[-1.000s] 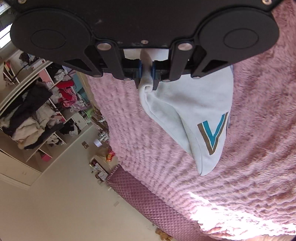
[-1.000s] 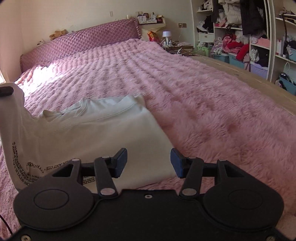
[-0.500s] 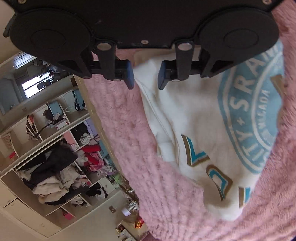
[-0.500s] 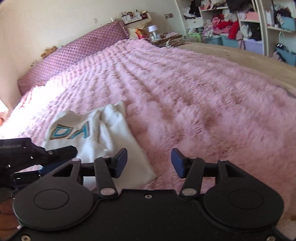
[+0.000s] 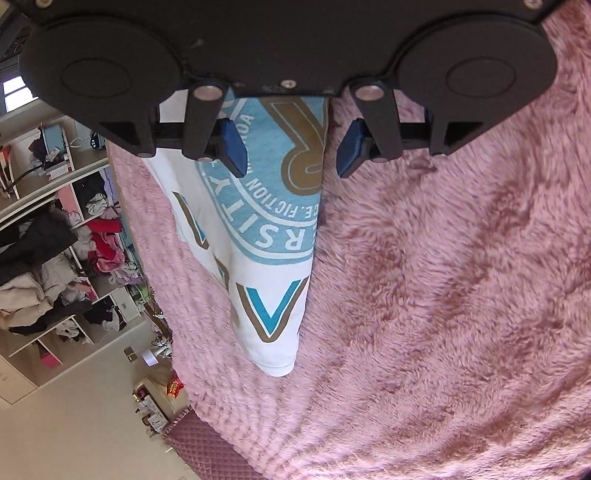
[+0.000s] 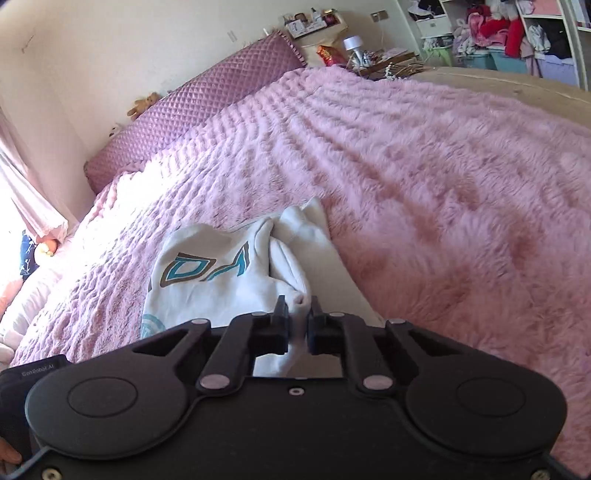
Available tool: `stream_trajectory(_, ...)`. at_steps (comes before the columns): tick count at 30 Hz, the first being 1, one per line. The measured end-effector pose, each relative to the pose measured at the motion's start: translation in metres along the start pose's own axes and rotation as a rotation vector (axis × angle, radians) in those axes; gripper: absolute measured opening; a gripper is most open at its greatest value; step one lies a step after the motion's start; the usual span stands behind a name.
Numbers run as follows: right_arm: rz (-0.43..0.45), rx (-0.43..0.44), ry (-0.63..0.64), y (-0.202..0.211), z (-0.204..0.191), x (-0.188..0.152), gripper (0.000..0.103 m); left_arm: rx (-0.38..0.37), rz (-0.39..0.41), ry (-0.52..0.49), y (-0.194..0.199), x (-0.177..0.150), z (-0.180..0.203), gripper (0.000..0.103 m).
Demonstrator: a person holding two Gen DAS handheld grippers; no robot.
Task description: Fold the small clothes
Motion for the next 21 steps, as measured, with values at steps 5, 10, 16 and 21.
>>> stream_trajectory(5,-0.163,-0.053,-0.053,-0.027,0.040,-0.033,0.008,0.028,-0.037,-0.001,-0.024,0.000,-0.004,0.051)
stream_trajectory(10,0.007,0.011,-0.014,-0.019,0.022,0.018,0.057,0.038,-0.016,0.009,-0.040,0.030,-0.009,0.054)
stream_trajectory(16,-0.071,0.191,0.069,-0.116,-0.020,0.072,0.037,0.030,-0.001,0.035,-0.068,0.064,-0.006,0.054)
stream_trajectory(21,-0.172,0.169,0.106,-0.179,-0.032,0.070,0.037,0.031,-0.008,0.047,-0.080,0.068,-0.005,0.057)
Point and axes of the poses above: each gripper's, at about its wrist camera, not at the fingertips, and y roughly against the way its jaws point, z to its right, x to its top, the point moved 9 cm from there along -y, roughly the way its jaws point
